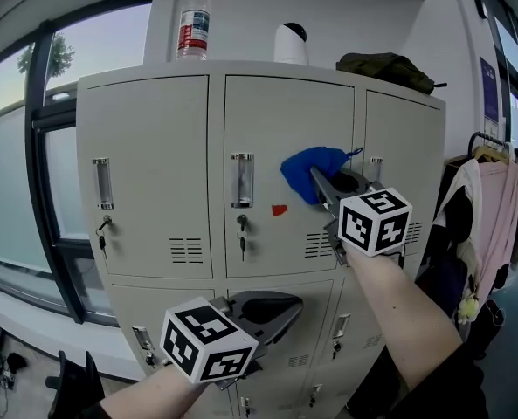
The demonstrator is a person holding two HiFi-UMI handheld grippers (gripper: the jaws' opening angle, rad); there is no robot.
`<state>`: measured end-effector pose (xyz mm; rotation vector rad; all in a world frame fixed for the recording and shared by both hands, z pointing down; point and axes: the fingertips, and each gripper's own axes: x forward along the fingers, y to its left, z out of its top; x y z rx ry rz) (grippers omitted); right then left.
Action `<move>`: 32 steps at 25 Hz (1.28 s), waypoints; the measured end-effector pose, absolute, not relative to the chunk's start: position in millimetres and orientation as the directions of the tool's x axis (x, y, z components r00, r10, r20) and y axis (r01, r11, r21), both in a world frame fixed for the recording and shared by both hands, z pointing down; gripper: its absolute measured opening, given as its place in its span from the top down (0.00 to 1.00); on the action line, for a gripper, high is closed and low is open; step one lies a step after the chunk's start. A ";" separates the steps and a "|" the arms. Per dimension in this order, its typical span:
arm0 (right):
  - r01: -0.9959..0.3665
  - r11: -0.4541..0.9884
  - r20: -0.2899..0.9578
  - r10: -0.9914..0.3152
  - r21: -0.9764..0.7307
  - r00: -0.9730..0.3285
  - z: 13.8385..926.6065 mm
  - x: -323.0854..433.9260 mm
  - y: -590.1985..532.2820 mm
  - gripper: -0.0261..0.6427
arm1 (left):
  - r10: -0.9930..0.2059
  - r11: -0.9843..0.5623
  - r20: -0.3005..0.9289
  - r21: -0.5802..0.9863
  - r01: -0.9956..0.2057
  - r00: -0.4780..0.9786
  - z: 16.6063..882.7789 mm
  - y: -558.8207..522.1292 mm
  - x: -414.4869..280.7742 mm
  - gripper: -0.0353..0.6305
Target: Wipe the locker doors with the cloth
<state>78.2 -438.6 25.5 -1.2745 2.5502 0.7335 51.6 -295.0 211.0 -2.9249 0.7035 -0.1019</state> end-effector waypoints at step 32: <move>-0.670 0.663 -0.312 -0.593 0.334 -0.743 66.2 -17.0 -419.8 0.89 | -0.494 -0.865 0.028 -0.109 -0.489 0.869 224.1 -296.2 16.9 0.94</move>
